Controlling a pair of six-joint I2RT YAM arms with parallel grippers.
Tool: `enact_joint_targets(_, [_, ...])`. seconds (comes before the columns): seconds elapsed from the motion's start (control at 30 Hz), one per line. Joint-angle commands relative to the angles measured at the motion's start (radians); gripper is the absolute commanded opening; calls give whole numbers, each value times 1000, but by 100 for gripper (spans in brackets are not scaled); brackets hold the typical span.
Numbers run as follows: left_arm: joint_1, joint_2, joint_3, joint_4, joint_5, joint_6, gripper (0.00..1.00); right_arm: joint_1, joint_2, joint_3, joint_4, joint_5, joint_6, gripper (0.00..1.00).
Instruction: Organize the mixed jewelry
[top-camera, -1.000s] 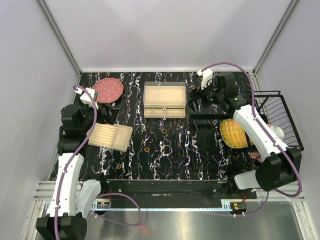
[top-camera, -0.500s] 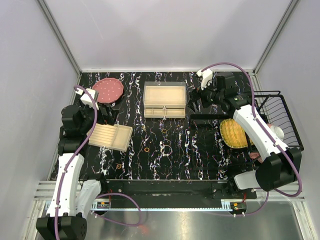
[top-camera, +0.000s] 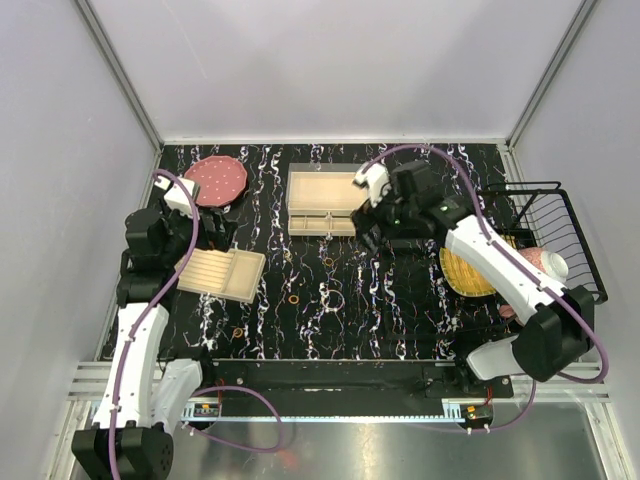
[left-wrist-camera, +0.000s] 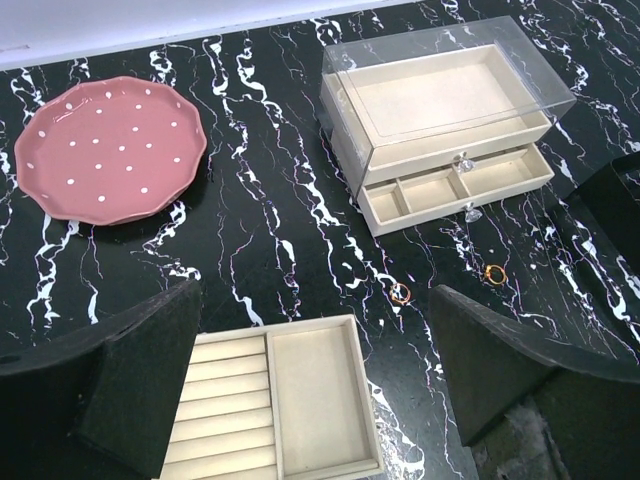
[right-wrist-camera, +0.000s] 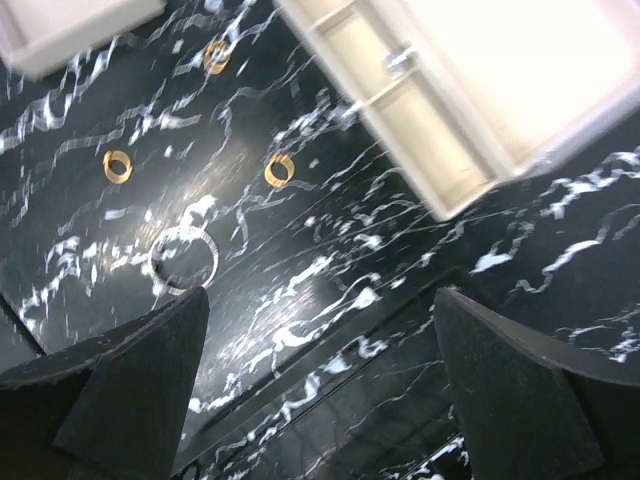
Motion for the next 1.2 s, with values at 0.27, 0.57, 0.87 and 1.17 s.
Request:
enact_joint_targets(0.27, [1, 53, 41, 33, -92, -2, 99, 333, 16, -132, -35, 132, -102, 89])
enact_joint_targets(0.57, [1, 76, 68, -18, -159, 38, 99, 469, 180, -138, 13, 172, -122, 74])
enact_joint_targets(0.87, [1, 93, 74, -42, -169, 73, 99, 512, 299, -115, 34, 183, -130, 66])
enact_joint_targets(1.17, [1, 100, 45, -33, -171, 93, 99, 546, 365, -99, 47, 209, -147, 60])
